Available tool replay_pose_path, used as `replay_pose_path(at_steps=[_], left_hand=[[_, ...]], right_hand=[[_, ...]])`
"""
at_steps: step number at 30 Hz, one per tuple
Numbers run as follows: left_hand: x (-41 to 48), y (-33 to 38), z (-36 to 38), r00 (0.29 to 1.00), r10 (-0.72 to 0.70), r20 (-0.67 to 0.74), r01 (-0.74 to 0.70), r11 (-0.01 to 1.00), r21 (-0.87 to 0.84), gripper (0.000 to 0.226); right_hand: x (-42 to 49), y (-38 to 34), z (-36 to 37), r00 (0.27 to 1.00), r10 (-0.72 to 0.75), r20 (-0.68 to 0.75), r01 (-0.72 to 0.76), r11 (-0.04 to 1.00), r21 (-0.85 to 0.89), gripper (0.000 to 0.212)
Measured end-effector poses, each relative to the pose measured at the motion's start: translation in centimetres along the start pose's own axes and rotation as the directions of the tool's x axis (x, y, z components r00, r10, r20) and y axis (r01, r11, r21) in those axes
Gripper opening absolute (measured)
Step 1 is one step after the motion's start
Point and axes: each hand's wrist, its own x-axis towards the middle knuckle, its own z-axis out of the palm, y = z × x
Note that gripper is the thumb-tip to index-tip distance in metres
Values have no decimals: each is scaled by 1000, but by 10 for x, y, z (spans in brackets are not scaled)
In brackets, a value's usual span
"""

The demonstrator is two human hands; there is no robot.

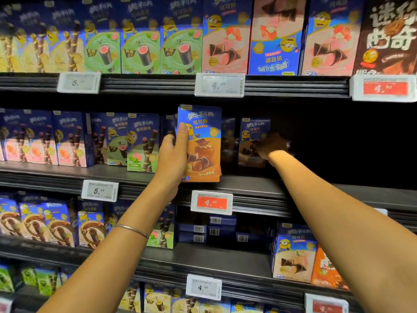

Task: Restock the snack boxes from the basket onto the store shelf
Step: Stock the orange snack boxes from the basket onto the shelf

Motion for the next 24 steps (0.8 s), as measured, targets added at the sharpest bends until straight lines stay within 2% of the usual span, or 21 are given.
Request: replay_pose_path(at_steps=[12,17,22,24], left_hand=[[8,2,9,1000,-8,-27,9,999,44,56],[11,2,9,1000,-22,-20,23,999,35,58],[13,3,12,999,-38,5,38,999,20,66],[14,3,16,998,-56,32,56,998,-10,72]], right_hand=[[11,-9,10,1000,-24,-1,23,999,-23,51],[11,-11,14,998,-55,22,55,999,3,40],[6,-13,2,1000,12,8,-12,997,74,54],[-1,-29,-10,1000,13,-5,-12,976,218,51]])
